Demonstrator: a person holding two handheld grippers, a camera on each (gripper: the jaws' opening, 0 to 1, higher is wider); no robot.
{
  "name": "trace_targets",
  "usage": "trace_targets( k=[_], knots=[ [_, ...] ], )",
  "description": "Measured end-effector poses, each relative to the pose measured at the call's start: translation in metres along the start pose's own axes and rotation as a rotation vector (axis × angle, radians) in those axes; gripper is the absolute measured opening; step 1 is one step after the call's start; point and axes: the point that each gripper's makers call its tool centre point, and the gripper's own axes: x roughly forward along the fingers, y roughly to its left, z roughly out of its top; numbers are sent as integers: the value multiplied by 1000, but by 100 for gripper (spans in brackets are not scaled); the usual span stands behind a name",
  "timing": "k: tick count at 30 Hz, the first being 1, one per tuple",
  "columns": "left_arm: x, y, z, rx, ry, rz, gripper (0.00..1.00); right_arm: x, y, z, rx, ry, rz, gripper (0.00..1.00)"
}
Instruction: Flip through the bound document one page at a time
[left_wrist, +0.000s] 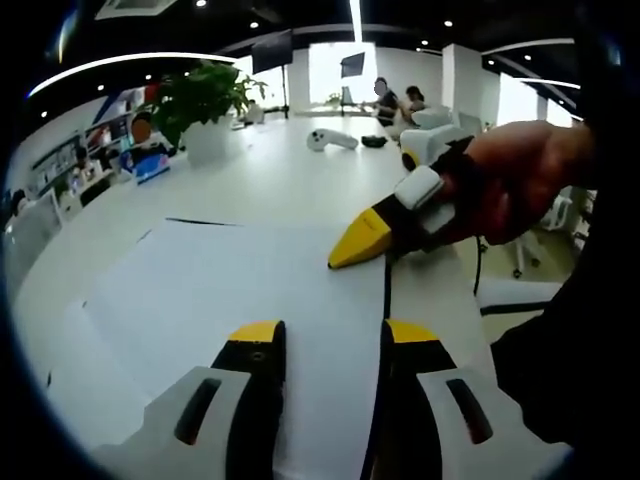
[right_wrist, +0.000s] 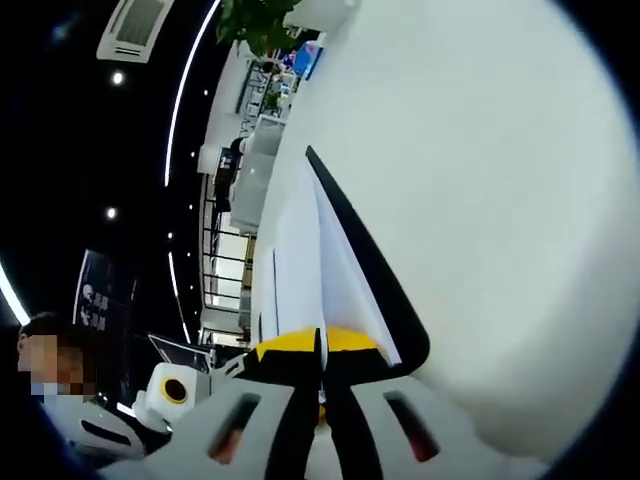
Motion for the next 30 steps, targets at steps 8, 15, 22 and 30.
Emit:
trace_targets(
  k=[8,15,22,30],
  knots=[
    [1,5,0,-8,-7,-22,39,2,1,3,-92,-36,-9,1],
    [3,9,-1,8,-16,-12,39,4,2,5,-191,-61,-31,1],
    [3,11,-1,5,-37,-14,40,5,3,7,-264,-91,-33,1],
    [4,10,0,2,-20,-14,41,6,3,10,-280,-105,-36,1]
  ],
)
